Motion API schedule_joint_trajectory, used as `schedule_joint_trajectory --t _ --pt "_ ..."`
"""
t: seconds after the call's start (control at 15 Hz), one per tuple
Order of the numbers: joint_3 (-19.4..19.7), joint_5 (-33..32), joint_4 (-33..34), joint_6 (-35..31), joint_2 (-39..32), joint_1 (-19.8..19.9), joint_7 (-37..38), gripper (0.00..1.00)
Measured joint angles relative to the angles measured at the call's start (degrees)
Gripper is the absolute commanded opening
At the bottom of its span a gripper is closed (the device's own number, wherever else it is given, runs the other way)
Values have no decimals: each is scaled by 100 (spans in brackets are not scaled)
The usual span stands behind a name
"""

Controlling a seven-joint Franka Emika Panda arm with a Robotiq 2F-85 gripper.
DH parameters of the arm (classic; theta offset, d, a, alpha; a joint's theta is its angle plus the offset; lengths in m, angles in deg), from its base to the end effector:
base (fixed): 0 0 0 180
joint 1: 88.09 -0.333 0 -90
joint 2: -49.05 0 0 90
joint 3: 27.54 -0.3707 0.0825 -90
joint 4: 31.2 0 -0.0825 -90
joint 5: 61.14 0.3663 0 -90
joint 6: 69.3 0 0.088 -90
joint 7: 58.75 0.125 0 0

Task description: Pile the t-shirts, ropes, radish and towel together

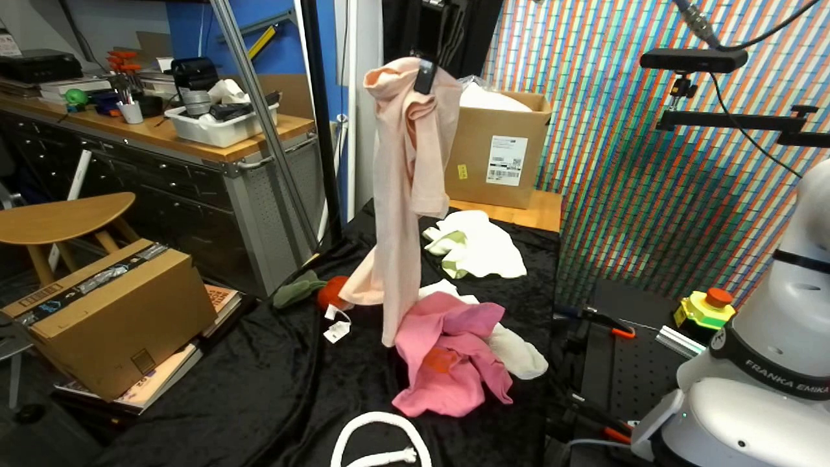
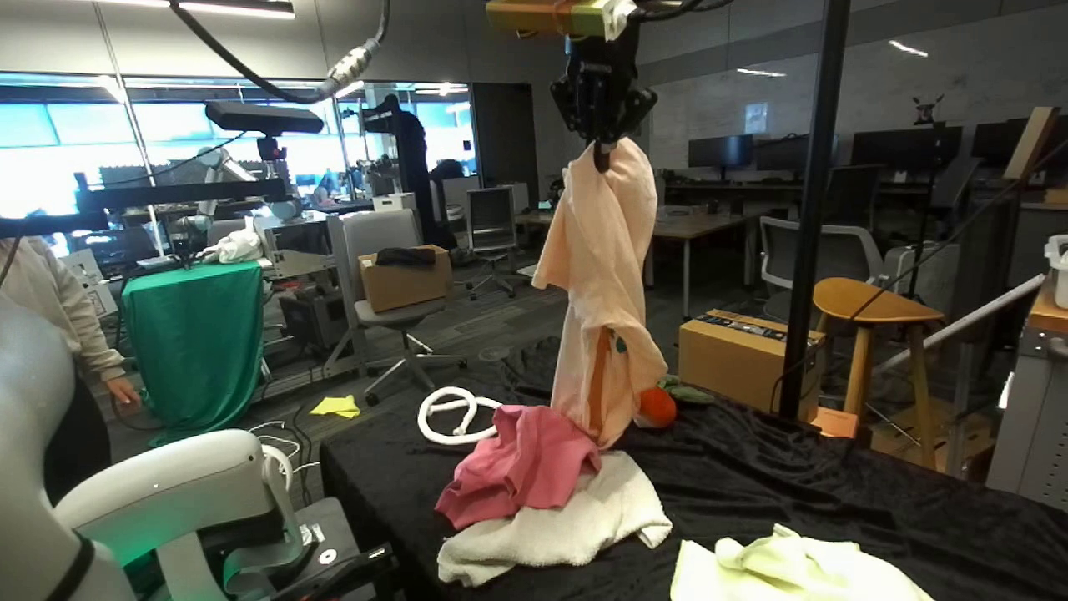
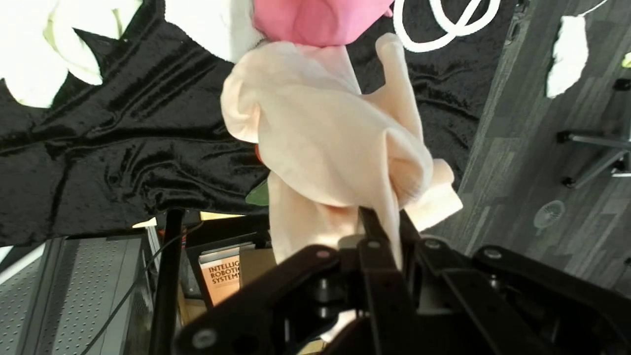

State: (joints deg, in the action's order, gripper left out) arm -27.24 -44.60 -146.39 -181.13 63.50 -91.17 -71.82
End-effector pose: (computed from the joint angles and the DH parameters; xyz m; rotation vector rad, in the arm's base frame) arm 0.4720 0.0464 0.6230 -2.8511 -0.2786 -0.3128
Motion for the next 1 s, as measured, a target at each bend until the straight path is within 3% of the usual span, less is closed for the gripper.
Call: schedule_joint_trajectory --t 0.53,1.0 --pt "274 280 -90 1141 459 -4 -240 4" --pt "110 453 -712 888 -177 -191 -624 5"
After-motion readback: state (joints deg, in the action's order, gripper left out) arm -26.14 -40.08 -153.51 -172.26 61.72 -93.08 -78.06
